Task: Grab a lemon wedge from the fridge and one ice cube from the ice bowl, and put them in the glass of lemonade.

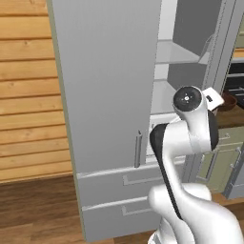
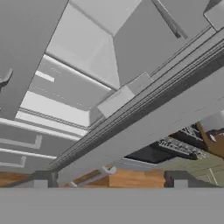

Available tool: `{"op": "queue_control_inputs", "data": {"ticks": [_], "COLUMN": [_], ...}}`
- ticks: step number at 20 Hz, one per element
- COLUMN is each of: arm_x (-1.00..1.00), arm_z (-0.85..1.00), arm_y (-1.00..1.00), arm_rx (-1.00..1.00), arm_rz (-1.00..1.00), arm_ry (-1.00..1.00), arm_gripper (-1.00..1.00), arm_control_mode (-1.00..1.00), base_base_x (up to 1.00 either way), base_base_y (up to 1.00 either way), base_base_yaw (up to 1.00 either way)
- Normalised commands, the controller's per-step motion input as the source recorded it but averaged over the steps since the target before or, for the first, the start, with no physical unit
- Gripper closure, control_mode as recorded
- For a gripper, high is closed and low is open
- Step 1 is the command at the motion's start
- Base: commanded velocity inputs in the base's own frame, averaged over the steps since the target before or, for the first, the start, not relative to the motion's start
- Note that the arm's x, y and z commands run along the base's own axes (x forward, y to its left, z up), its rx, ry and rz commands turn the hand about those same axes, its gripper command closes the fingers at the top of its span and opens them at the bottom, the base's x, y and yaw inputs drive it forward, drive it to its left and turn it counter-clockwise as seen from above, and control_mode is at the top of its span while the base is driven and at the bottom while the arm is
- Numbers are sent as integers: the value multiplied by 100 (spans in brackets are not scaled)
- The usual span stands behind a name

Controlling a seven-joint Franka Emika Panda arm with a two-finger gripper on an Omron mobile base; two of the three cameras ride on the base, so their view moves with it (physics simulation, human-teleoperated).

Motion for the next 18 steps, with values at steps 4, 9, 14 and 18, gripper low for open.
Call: {"op": "queue_control_inputs", "data": {"ticks": [4, 9, 14, 18], "arm_x": [38, 47, 52, 23], "arm_z": [-3, -1, 0, 0], "arm_y": [10, -19, -14, 7], "arm_rx": [-44, -23, -14, -10], "arm_rz": [0, -1, 0, 1], "arm_ry": [8, 20, 15, 1], "arm_gripper": [-100, -100, -100, -100], "arm_control_mode": [-100, -100, -100, -100], "base_base_x": [0, 0, 0, 0], "base_base_y": [0, 0, 0, 0], "base_base_yaw": [0, 0, 0, 0]}}
